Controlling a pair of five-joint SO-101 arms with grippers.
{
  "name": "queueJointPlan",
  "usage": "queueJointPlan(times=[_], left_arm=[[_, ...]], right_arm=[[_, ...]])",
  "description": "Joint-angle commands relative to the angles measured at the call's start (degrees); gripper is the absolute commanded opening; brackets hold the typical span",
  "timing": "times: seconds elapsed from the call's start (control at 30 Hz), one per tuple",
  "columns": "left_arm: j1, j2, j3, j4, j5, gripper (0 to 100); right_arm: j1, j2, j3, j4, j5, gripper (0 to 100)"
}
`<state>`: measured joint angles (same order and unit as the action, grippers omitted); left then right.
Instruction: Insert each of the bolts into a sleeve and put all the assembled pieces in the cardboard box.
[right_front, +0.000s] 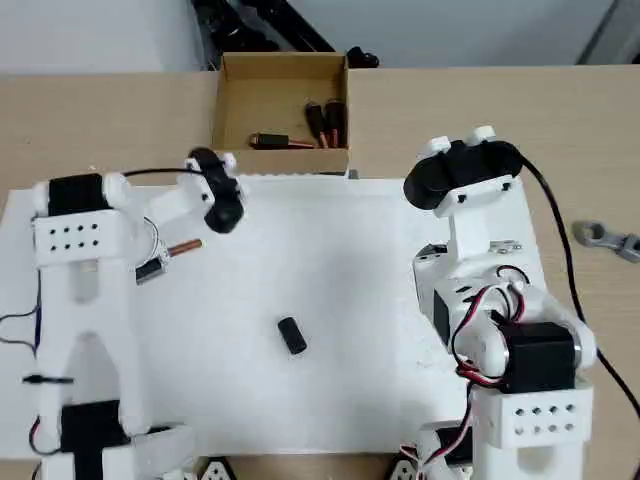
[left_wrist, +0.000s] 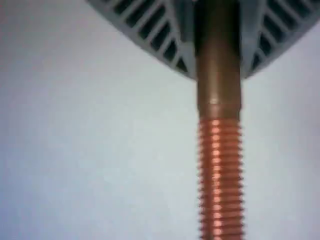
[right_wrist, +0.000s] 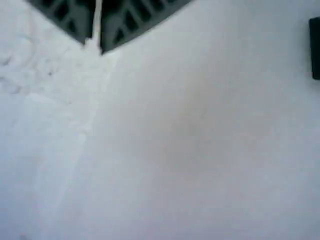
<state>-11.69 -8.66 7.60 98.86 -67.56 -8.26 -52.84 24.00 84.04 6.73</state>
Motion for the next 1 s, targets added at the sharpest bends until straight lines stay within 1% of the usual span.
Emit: queueJointPlan(times=[0.0,0.23,0.37,0.53,0.7,0.87,0.97], left_arm=[[0.09,4.75,-1.19,0.26,-6.59,1],[-1.76,21.19,-2.07,-6.42,-9.14,1],[-1.67,25.41,-2.07,-10.02,-9.14,1],[-1.93,28.04,-2.07,-10.02,-8.88,1],[-2.37,27.52,-2.07,-9.85,-5.45,4],[-2.29,21.54,-2.07,-9.49,-2.29,8],[-1.85,14.24,-2.07,-4.75,-2.02,8]], right_arm=[[0.57,-0.92,-0.44,-0.57,0.62,0.3],[0.57,-0.92,-0.44,0.13,0.62,0.3],[0.40,-0.92,-0.44,0.04,0.62,0.2],[0.31,-0.92,-0.44,0.04,0.62,0.2],[0.22,-0.92,-0.44,0.04,0.62,0.2],[0.22,-0.92,-0.44,0.04,0.70,0.3],[0.22,-0.92,-0.44,0.13,0.70,0.3]])
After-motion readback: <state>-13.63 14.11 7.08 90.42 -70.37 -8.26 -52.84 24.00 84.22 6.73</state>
